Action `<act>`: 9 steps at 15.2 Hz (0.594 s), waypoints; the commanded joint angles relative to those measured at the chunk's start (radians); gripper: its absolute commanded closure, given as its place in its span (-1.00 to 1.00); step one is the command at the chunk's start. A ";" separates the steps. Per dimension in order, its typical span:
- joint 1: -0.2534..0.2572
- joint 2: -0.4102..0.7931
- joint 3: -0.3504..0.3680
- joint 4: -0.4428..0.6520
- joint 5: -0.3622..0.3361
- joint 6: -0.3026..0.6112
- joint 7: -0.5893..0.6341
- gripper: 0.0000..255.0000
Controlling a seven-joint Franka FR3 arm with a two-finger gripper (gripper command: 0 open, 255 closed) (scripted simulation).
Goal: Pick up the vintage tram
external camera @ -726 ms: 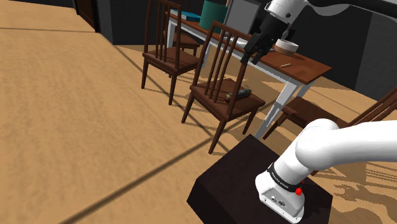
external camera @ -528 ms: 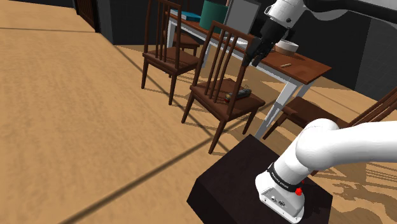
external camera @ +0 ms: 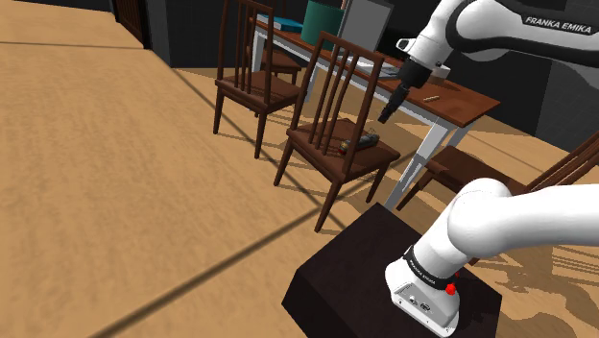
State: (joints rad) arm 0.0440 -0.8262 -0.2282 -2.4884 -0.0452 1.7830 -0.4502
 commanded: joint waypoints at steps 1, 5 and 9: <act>0.007 0.016 -0.066 -0.021 -0.042 0.031 -0.124 -1.00; 0.032 0.082 -0.191 -0.027 -0.112 0.096 -0.347 -1.00; 0.077 0.186 -0.321 0.001 -0.161 0.170 -0.571 -1.00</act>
State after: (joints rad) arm 0.1063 -0.6726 -0.5139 -2.4968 -0.1950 1.9305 -0.9565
